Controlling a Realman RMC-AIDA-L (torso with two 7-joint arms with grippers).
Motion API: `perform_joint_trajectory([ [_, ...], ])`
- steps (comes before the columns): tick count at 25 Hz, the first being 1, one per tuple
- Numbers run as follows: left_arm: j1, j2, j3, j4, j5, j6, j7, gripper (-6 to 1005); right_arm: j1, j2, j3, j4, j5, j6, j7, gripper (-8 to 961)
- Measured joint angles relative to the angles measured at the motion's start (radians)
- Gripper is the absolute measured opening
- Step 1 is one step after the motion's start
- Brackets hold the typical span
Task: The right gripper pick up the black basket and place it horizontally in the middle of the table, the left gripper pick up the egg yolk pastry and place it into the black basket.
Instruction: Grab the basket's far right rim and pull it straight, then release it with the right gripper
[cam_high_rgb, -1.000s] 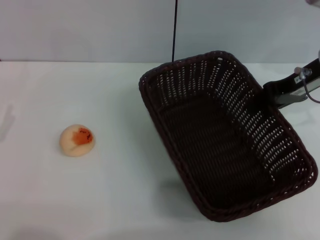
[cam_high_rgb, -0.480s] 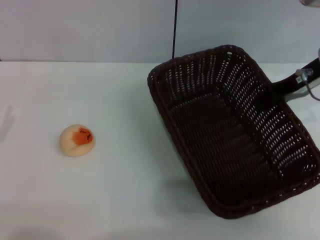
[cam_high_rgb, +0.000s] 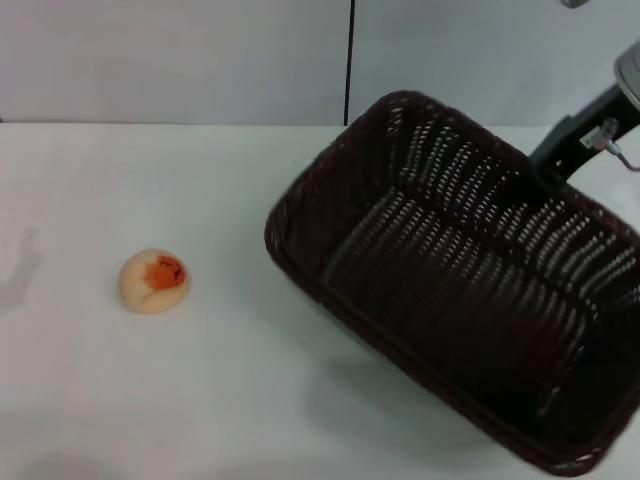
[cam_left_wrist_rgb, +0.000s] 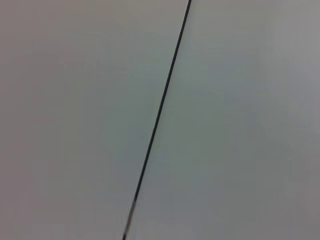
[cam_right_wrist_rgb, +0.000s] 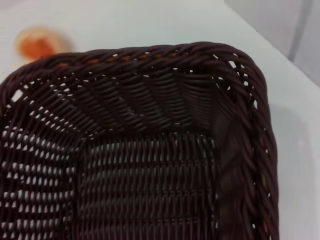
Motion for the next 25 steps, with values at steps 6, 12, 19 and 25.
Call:
perform_joint_trajectory([
  [6,0.06,-0.002,0.022,-0.108,0.002,0.013,0.078,861,0.03,0.007,-0.104,-0.087,-0.013,-0.012,-0.149,149],
  [12,0.083,-0.003,0.026,-0.143,0.009,0.022,0.094,859,0.08,0.015,-0.11,-0.081,-0.027,-0.002,-0.288,162],
  [19,0.074,-0.001,0.025,-0.14,0.01,0.017,0.099,852,0.087,0.088,-0.13,-0.084,-0.047,0.088,-0.335,177],
  [25,0.046,0.003,0.021,-0.122,0.01,-0.007,0.101,847,0.077,0.104,-0.174,-0.075,-0.031,0.133,-0.344,190],
])
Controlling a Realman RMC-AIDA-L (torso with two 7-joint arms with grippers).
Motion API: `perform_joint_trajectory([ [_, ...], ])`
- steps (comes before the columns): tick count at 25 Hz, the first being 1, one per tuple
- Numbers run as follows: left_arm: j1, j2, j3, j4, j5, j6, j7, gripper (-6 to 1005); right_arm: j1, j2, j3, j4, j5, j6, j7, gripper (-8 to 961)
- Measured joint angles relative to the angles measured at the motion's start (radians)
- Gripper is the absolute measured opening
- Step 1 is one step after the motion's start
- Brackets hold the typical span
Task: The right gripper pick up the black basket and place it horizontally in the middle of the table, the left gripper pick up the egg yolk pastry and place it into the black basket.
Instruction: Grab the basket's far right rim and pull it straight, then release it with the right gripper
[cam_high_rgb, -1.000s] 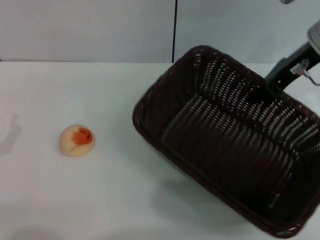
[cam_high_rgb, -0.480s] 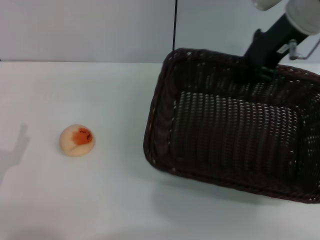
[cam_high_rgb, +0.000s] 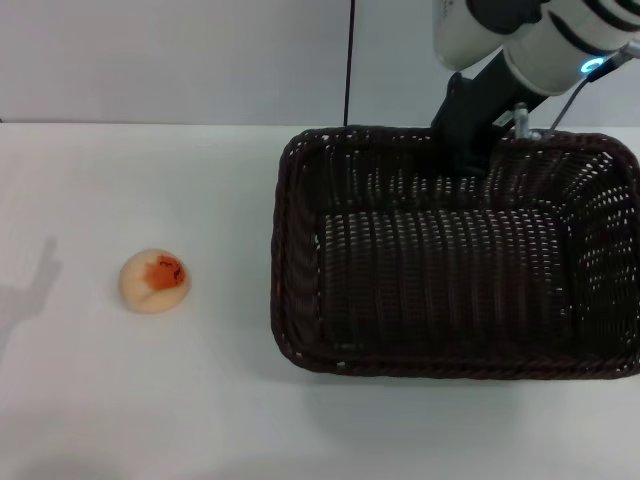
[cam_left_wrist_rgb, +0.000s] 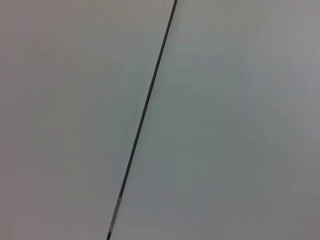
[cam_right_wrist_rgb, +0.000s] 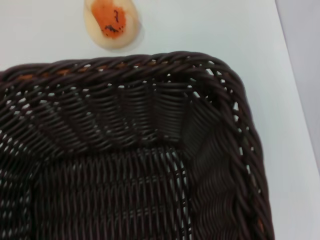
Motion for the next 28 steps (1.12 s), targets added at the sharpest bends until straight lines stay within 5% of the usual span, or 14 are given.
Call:
perform_joint_trajectory([
  [15,-0.005,0.0,-0.011,0.001,-0.011,-0.035,-0.007,832,0.033,0.001,-0.018,0.168,0.128,0.139,0.01,222],
  [28,-0.009,0.0,-0.005,-0.002,-0.005,-0.046,-0.008,820,0.021,0.004,-0.056,0.167,0.137,0.162,0.031,250],
])
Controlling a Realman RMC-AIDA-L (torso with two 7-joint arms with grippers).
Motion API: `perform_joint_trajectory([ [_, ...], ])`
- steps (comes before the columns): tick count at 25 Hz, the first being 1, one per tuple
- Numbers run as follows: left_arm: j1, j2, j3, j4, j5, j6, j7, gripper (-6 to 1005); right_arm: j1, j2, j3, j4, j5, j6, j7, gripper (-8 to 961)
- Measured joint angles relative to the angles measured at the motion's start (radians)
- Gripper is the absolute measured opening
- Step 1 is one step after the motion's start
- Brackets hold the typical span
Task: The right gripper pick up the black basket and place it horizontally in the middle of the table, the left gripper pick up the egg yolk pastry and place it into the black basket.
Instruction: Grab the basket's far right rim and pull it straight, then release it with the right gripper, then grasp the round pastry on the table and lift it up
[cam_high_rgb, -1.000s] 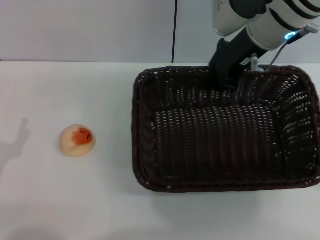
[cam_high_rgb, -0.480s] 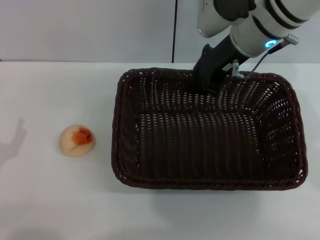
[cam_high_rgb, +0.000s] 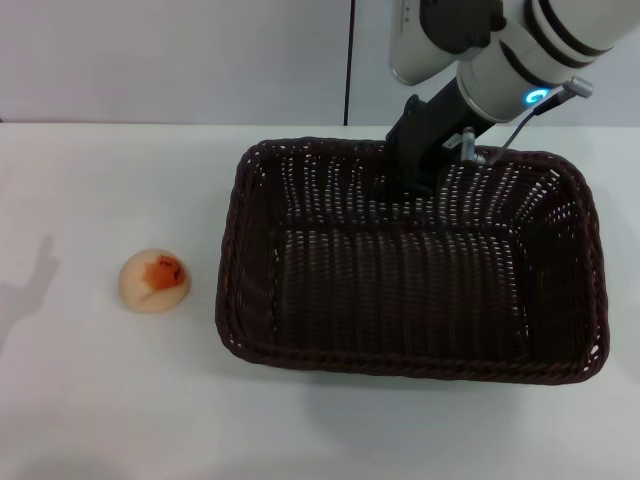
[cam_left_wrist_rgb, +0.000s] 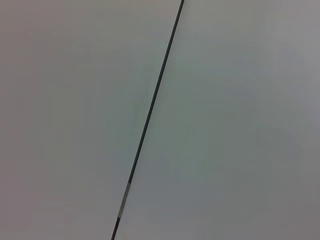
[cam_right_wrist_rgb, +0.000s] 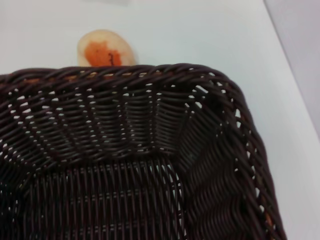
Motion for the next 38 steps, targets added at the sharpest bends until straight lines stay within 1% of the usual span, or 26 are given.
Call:
perform_joint_trajectory([
  [4,0.0,0.0,0.001,-0.004,0.001,0.0,0.0,816,-0.007,0.001,-0.03,-0.005,0.009,0.004,0.0,259],
  [9,-0.004,0.002,0.001,-0.002,0.002,0.003,-0.006,811,-0.049,0.003,-0.051,-0.07,0.011,0.014,0.003,492],
  [11,-0.015,0.004,0.005,0.015,0.005,0.001,-0.031,809,-0.076,0.004,-0.063,-0.111,0.023,0.03,0.004,571],
  [15,-0.022,0.005,0.008,0.037,0.006,0.003,-0.053,805,-0.1,0.005,-0.09,-0.141,0.031,0.054,0.025,729],
  [17,-0.023,0.005,0.014,0.056,0.015,0.015,-0.057,803,-0.139,0.004,-0.118,-0.207,0.041,0.071,0.074,758],
  [18,-0.03,0.006,0.031,0.084,0.032,0.032,-0.06,802,-0.183,0.003,-0.123,-0.272,0.082,0.07,0.106,772],
  [19,-0.03,0.006,0.031,0.084,0.032,0.032,-0.06,801,-0.183,0.003,-0.123,-0.272,0.082,0.07,0.106,786],
  [20,-0.047,0.008,0.077,0.137,0.052,0.052,-0.079,800,-0.248,0.0,-0.118,-0.352,0.168,0.067,0.137,801],
  [21,-0.06,0.01,0.107,0.164,0.056,0.057,-0.093,799,-0.293,-0.003,-0.113,-0.401,0.218,0.067,0.15,815],
  [23,-0.084,0.012,0.176,0.21,0.06,0.059,-0.12,797,-0.396,-0.004,-0.106,-0.498,0.338,0.074,0.161,814],
  [24,-0.084,0.012,0.176,0.21,0.06,0.059,-0.12,796,-0.396,-0.004,-0.106,-0.498,0.338,0.074,0.161,814],
  [25,-0.099,0.012,0.222,0.237,0.06,0.058,-0.134,795,-0.525,-0.004,-0.104,-0.593,0.49,0.108,0.159,814],
  [26,-0.111,0.011,0.261,0.258,0.06,0.056,-0.145,794,-0.525,-0.004,-0.104,-0.593,0.49,0.108,0.159,813],
  [29,-0.136,0.009,0.343,0.285,0.06,0.05,-0.157,792,-0.704,-0.004,-0.107,-0.67,0.717,0.172,0.103,812],
  [30,-0.15,0.008,0.399,0.291,0.06,0.036,-0.156,791,-0.816,-0.001,-0.103,-0.67,0.893,0.204,-0.002,812],
  [31,-0.15,0.008,0.399,0.291,0.06,0.036,-0.156,790,-0.816,-0.001,-0.103,-0.67,0.893,0.204,-0.002,812],
  [32,-0.154,0.008,0.42,0.293,0.06,0.028,-0.154,789,-0.864,-0.001,-0.102,-0.655,0.993,0.213,-0.077,811],
  [33,-0.163,0.007,0.471,0.298,0.06,0.005,-0.148,788,-0.944,-0.001,-0.102,-0.597,1.183,0.211,-0.227,811],
  [34,-0.163,0.007,0.471,0.298,0.06,0.005,-0.148,787,-0.944,-0.001,-0.102,-0.597,1.183,0.211,-0.227,811],
  [35,-0.164,0.006,0.489,0.3,0.06,-0.003,-0.147,786,-0.977,-0.001,-0.102,-0.559,1.281,0.203,-0.3,811],
  [37,-0.165,0.005,0.518,0.301,0.06,-0.014,-0.146,784,-1.019,-0.002,-0.095,-0.473,1.442,0.167,-0.411,811],
  [38,-0.165,0.005,0.531,0.301,0.06,-0.02,-0.146,783,-1.042,-0.002,-0.08,-0.374,1.569,0.104,-0.504,811],
])
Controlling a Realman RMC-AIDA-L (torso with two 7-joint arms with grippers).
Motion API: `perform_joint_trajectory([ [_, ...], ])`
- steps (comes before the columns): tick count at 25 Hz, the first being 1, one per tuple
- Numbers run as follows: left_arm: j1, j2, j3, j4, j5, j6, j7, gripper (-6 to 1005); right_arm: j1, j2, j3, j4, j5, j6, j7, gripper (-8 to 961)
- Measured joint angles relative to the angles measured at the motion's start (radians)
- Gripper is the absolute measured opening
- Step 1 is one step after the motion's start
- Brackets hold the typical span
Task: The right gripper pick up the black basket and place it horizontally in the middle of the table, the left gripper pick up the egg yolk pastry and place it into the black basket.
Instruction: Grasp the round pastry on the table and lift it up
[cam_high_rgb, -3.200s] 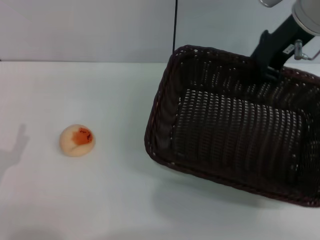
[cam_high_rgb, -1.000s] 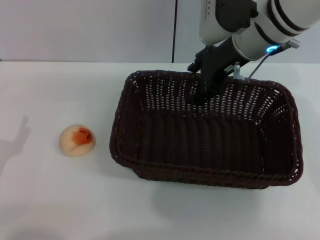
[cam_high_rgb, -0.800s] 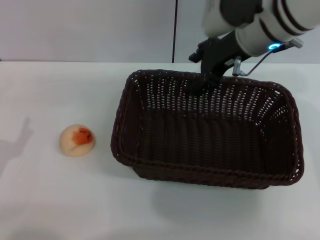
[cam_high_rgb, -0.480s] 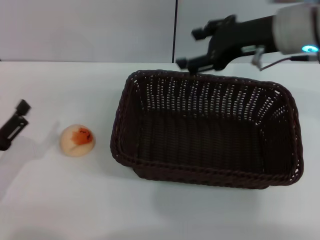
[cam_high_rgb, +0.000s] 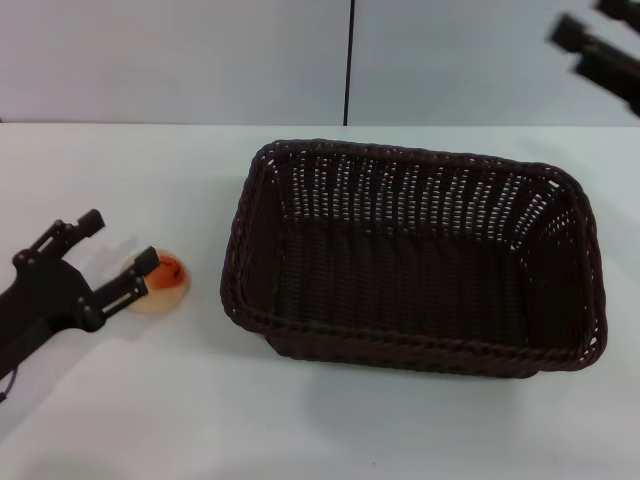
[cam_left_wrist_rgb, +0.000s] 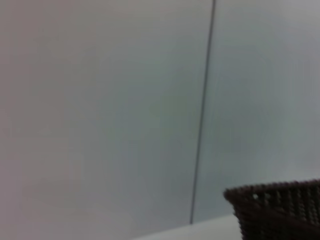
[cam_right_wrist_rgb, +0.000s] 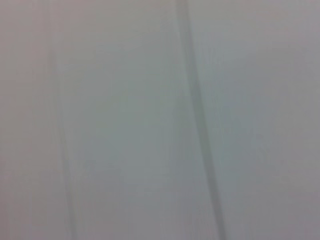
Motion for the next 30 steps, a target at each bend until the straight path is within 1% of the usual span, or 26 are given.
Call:
perform_joint_trajectory([
  [1,0.0,0.0,0.014,0.0,0.0,-0.006,0.002,782,0.0,0.0,0.0,0.0,0.0,0.0,0.0,811],
  [3,0.0,0.0,0.029,0.0,0.001,-0.012,0.009,780,-0.007,0.001,0.014,0.099,0.106,-0.072,-0.083,811],
  [4,-0.001,-0.001,0.051,-0.003,0.001,-0.03,0.038,779,-0.005,0.001,0.017,0.163,0.161,-0.112,-0.129,811],
  [5,-0.007,-0.003,0.06,-0.008,0.001,-0.049,0.065,778,0.003,0.001,0.02,0.283,0.258,-0.185,-0.216,811],
  [8,-0.016,-0.005,0.072,-0.012,0.004,-0.072,0.089,775,0.024,0.0,0.019,0.478,0.401,-0.327,-0.357,811],
  [9,-0.021,-0.005,0.08,-0.012,0.005,-0.084,0.096,774,0.024,0.0,0.019,0.478,0.401,-0.327,-0.357,811],
  [10,-0.027,-0.005,0.089,-0.012,0.006,-0.107,0.107,773,0.037,0.0,0.015,0.594,0.48,-0.407,-0.431,811],
  [11,-0.027,-0.005,0.089,-0.012,0.006,-0.107,0.107,772,0.037,0.0,0.015,0.594,0.48,-0.407,-0.431,811],
  [12,-0.03,-0.007,0.088,-0.015,0.005,-0.135,0.126,771,0.052,0.001,0.017,0.7,0.549,-0.492,-0.487,811],
  [13,-0.03,-0.007,0.088,-0.015,0.005,-0.135,0.126,770,0.052,0.001,0.017,0.7,0.549,-0.492,-0.487,811],
  [15,-0.031,-0.008,0.078,-0.025,0.001,-0.168,0.158,768,0.065,-0.001,0.021,0.8,0.612,-0.568,-0.518,811],
  [16,-0.031,-0.008,0.078,-0.025,0.001,-0.168,0.158,767,0.065,-0.001,0.021,0.8,0.612,-0.568,-0.518,811],
  [17,-0.035,-0.008,0.07,-0.037,0.0,-0.225,0.188,766,0.064,-0.002,0.024,0.816,0.623,-0.581,-0.519,811],
  [20,-0.042,-0.008,0.073,-0.04,0.0,-0.295,0.199,764,0.053,-0.003,0.051,0.837,0.634,-0.613,-0.519,811],
  [24,-0.047,-0.008,0.071,-0.048,-0.004,-0.334,0.199,760,0.051,-0.003,0.079,0.853,0.635,-0.627,-0.517,811],
  [25,-0.049,-0.008,0.067,-0.053,-0.005,-0.342,0.197,759,0.051,-0.004,0.101,0.863,0.636,-0.631,-0.517,811],
  [28,-0.049,-0.007,0.065,-0.058,-0.004,-0.328,0.195,756,0.052,-0.004,0.119,0.866,0.636,-0.632,-0.517,811],
  [30,-0.042,-0.005,0.063,-0.061,-0.027,-0.27,0.21,754,0.054,-0.005,0.141,0.868,0.636,-0.632,-0.517,811],
])
